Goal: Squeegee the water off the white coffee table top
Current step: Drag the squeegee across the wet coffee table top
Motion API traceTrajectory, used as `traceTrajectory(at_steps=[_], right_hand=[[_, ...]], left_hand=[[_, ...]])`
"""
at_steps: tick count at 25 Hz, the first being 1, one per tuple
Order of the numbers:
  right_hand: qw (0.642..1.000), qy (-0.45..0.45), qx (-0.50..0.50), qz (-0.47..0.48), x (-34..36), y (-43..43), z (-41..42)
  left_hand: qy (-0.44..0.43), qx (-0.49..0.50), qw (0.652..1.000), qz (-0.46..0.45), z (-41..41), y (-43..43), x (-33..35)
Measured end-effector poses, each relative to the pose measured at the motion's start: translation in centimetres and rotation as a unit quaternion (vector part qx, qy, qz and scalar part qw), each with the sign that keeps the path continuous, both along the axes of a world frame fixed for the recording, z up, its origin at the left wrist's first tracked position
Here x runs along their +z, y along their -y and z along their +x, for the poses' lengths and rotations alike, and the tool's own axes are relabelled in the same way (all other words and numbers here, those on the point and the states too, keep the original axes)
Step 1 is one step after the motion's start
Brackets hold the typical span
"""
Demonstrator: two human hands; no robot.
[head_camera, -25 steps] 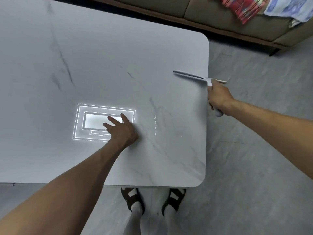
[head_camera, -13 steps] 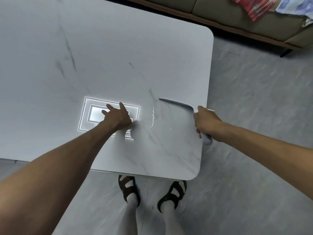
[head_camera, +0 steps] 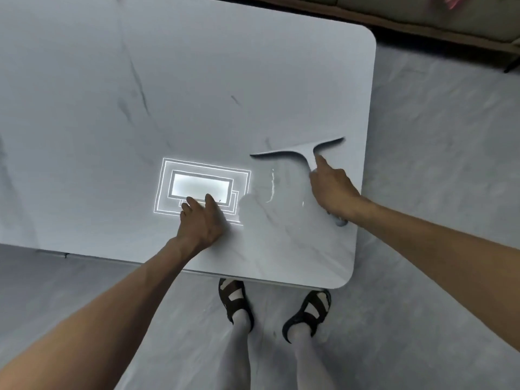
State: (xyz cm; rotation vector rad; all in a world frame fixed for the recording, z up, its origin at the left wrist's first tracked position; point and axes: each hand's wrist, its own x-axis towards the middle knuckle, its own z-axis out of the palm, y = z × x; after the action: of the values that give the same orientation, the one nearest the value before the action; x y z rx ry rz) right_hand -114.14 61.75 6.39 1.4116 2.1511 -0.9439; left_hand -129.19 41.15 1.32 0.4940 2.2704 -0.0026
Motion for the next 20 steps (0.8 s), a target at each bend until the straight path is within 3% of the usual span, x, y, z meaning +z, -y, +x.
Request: traceTrajectory(at_steps=[4,5,6,8,12,14,16,20], right_hand=[[0.999,-0.01,0.041,-0.001,0.6,0.3,4.2],[0.998,-0.028,0.046,0.009,0.7,-0.6,4.4],[0.997,-0.049,0.065,0.013,0.7,-1.1,4.7],[0.986,-0.059,0.156,0.013,0.9,-1.6,4.5],[0.919,-0.04,0.391,-0.03,0.1,0.8,1.9],[0.883,-0.037,0.463,-0.066,-0.9,3.3,0.3],[0.873,-0.021,0.48,-0.083,-1.9,5.4,-0.7],[0.896,-0.019,0.438,-0.068,-3.2,5.4,-0.4]], left_hand=[[0.011,-0.068,0.993,0.1,-0.4,-0.3,0.9],[-0.023,-0.041,0.994,0.103,-0.9,-0.3,0.9],[0.018,0.003,0.996,0.084,-1.0,-0.2,1.5],[-0.013,0.029,0.996,0.079,-1.3,0.4,0.6],[-0.059,0.085,0.988,0.111,-0.5,2.6,0.4],[-0.051,0.086,0.988,0.115,0.2,3.8,0.4],[-0.034,0.077,0.99,0.116,0.7,4.0,0.1],[-0.006,0.053,0.993,0.108,1.8,3.1,-1.0]])
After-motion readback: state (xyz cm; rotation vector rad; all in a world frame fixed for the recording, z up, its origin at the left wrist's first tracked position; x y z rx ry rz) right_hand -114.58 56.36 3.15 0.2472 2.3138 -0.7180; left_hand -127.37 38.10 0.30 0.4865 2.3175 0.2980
